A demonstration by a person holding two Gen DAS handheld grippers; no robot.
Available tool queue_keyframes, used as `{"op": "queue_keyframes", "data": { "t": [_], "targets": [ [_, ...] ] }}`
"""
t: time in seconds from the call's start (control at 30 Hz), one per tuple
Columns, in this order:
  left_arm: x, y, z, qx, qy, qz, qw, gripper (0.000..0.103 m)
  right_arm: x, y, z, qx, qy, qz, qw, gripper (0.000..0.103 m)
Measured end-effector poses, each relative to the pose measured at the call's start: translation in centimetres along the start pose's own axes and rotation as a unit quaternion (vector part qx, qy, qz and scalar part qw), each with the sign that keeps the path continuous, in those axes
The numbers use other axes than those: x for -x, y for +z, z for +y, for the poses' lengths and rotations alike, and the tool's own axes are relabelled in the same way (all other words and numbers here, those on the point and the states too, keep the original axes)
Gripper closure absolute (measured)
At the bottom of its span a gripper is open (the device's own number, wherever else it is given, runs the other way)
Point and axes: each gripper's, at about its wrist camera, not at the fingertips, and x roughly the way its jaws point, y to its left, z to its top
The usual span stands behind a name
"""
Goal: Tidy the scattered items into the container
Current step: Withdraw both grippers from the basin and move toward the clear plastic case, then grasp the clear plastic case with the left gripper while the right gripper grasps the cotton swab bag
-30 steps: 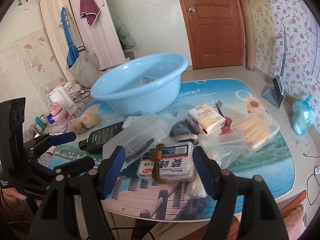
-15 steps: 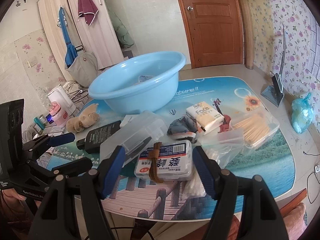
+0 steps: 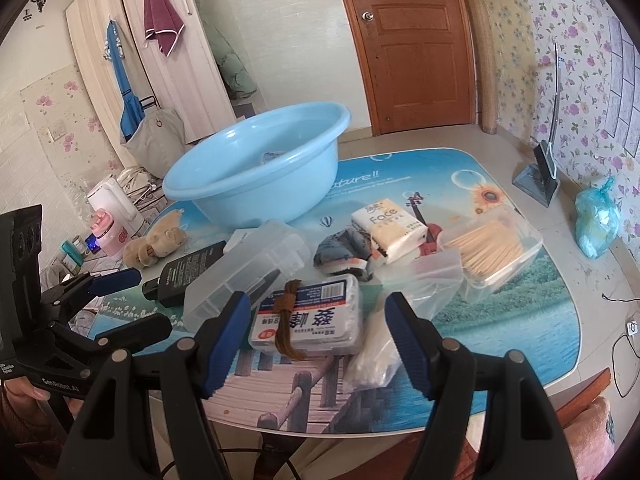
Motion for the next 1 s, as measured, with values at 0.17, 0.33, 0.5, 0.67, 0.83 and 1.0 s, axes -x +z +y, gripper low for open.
{"op": "queue_keyframes", "data": {
  "t": [0.17,0.33,0.5,0.67,0.83,1.0],
  "targets": [
    [-0.6,0.1,-0.2,-0.002,-0.001,0.006,1.0,0.002,0.1,-0.2,-0.7,-0.007,-0.003,0.001,1.0,0.033],
    [-1.3,0.2,-0.6,-0.009,-0.004,0.009,0.9999,0.002,-0.1,-0.4,-1.1,-0.01,-0.002,0.009,1.0,0.033],
    [-2.3,0.5,-0.7,-0.02,-0.008,0.008,0.9997,0.002,-0.5,-0.6,-1.0,-0.001,-0.004,0.018,1.0,0.033],
    [-3.6,0.7,-0.6,-0.021,-0.023,0.012,0.9994,0.002,-0.6,-0.7,-1.3,0.0,-0.014,0.02,1.0,0.033],
    [-4.4,0.8,-1.1,-0.032,-0.048,0.016,0.9982,0.009,-0.4,-0.9,-2.0,-0.011,-0.019,0.026,0.999,0.033],
    [-4.8,0.7,-1.6,-0.048,-0.052,0.024,0.9972,0.038,-0.1,-1.3,-2.6,-0.017,-0.025,0.03,0.999,0.033]
  ]
}}
